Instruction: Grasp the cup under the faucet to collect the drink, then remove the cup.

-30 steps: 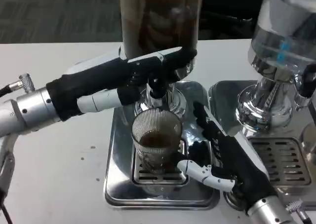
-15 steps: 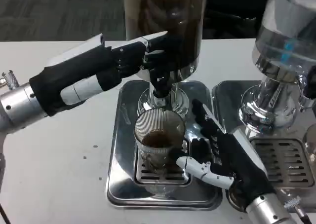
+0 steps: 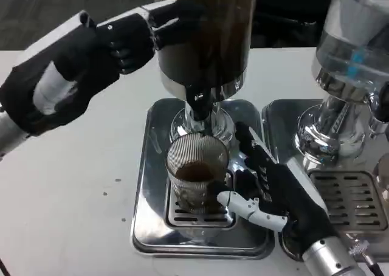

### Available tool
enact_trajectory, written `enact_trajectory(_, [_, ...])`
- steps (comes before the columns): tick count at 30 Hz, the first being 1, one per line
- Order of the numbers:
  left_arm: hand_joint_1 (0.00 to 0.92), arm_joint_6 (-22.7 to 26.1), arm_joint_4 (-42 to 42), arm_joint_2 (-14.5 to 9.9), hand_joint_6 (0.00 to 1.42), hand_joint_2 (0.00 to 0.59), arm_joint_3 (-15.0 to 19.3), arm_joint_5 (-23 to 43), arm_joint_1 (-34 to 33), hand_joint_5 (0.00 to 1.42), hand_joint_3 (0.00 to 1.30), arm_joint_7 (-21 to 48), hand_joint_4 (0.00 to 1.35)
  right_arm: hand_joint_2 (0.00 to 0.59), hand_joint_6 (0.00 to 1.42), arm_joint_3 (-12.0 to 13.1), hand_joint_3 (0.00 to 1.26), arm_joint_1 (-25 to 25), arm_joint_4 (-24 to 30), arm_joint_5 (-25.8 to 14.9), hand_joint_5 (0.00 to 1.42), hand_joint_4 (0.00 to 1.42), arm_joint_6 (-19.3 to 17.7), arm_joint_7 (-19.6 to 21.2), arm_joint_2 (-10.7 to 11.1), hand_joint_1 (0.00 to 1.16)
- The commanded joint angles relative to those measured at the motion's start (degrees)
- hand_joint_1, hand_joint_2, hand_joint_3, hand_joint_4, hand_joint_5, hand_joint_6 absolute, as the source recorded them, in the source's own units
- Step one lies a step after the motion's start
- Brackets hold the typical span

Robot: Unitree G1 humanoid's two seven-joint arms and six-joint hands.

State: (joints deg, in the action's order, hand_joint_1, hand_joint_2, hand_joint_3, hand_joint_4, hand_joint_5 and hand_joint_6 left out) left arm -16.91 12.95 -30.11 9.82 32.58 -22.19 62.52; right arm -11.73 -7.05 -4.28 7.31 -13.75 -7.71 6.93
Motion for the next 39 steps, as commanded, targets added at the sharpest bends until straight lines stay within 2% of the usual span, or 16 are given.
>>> enact_trajectory(1, [0.000,3.56,-4.19,0.28,0.13,0.054,3.36,3.21,3.35,0.16,0.26,-1.48,0.11,0.221,0.01,0.37,0.00,0.66,-0.49,-0.61,0.00,0.00,-1.32,-0.41,-0.14,0.68])
enact_trajectory(4, [0.000,4.87,-5.95,0.14,0.17,0.054,5.43,4.02,5.72,0.20,0.30,-2.31,0.17,0.225,0.01,0.48,0.00,0.61,-0.37,-0.75,0.00,0.00,-1.28,-0.45,-0.10,0.68])
enact_trajectory(8, [0.000,4.30,-7.10,0.09,0.21,0.045,7.93,3.41,8.96,0.25,0.34,-3.04,0.22,0.228,0.02,0.59,0.00,0.55,-0.17,-0.84,0.00,0.00,-1.16,-0.48,-0.06,0.67])
enact_trajectory(15, [0.000,-0.11,-4.81,0.52,0.22,0.042,11.19,0.21,13.68,0.27,0.36,-5.30,0.24,0.230,0.02,0.76,0.00,0.45,0.19,-0.68,0.00,0.00,-1.14,-0.29,0.05,0.67])
enact_trajectory(19, [0.000,-4.94,-2.92,0.77,0.23,0.040,11.91,-2.74,15.22,0.27,0.33,-6.48,0.23,0.230,0.02,0.79,0.00,0.59,0.18,-0.63,0.00,0.00,-1.16,-0.26,0.03,0.67])
enact_trajectory(27, [0.000,-10.98,6.02,1.56,0.21,0.033,10.93,-7.54,15.18,0.21,0.28,-8.46,0.17,0.230,0.01,0.61,0.00,1.07,-0.20,-0.31,0.00,0.00,-1.34,-0.50,0.28,0.67])
enact_trajectory(39, [0.000,-14.94,22.71,2.72,0.20,0.045,6.07,-12.48,8.87,0.20,0.27,-8.89,0.17,0.216,0.00,-0.41,0.00,0.91,0.34,3.63,0.00,0.00,0.23,1.52,-0.10,0.68])
